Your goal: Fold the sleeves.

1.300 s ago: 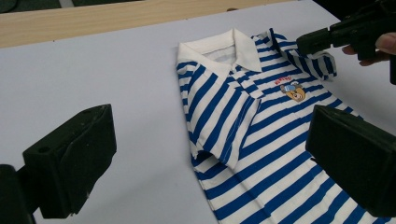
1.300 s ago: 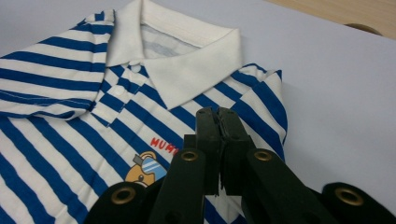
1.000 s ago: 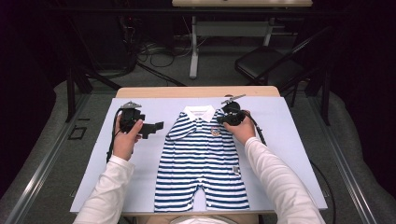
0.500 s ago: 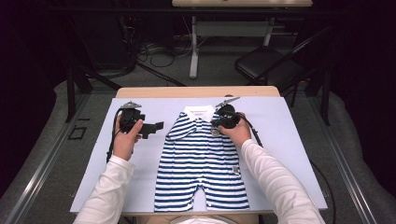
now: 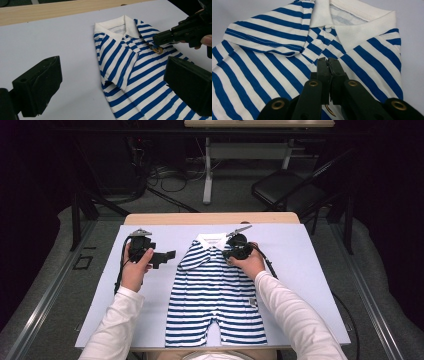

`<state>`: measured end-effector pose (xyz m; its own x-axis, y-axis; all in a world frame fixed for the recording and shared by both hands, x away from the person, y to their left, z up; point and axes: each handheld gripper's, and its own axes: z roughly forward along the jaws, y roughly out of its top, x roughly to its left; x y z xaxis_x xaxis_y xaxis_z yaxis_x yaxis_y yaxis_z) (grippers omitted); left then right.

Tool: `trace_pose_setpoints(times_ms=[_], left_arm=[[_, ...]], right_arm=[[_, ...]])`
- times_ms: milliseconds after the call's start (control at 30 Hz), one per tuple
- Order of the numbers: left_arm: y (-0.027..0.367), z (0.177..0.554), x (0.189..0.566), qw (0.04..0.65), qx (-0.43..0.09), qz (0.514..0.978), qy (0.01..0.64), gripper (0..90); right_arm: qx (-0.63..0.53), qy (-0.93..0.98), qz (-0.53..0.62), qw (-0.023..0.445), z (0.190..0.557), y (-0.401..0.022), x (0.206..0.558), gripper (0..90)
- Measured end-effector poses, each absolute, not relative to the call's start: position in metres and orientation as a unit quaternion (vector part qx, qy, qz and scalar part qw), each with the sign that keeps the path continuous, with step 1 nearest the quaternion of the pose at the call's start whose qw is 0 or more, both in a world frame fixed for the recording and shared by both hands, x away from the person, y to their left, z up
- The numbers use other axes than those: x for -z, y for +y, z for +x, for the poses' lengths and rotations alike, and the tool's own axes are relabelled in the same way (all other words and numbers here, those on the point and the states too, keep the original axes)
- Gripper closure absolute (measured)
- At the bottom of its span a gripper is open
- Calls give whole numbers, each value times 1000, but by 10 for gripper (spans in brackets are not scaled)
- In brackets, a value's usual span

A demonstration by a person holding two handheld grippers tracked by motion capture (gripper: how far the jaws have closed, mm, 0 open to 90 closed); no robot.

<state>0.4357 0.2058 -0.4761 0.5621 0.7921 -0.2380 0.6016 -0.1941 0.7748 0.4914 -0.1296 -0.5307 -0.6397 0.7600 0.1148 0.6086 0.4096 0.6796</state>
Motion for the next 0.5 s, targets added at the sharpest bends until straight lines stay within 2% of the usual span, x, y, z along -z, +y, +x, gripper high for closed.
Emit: trace_pose_setpoints(times_ms=[500], left_arm=[[206, 435, 476, 442, -107, 765, 455, 20]], right_arm=[[-352, 834, 409, 111, 492, -111, 537, 886]])
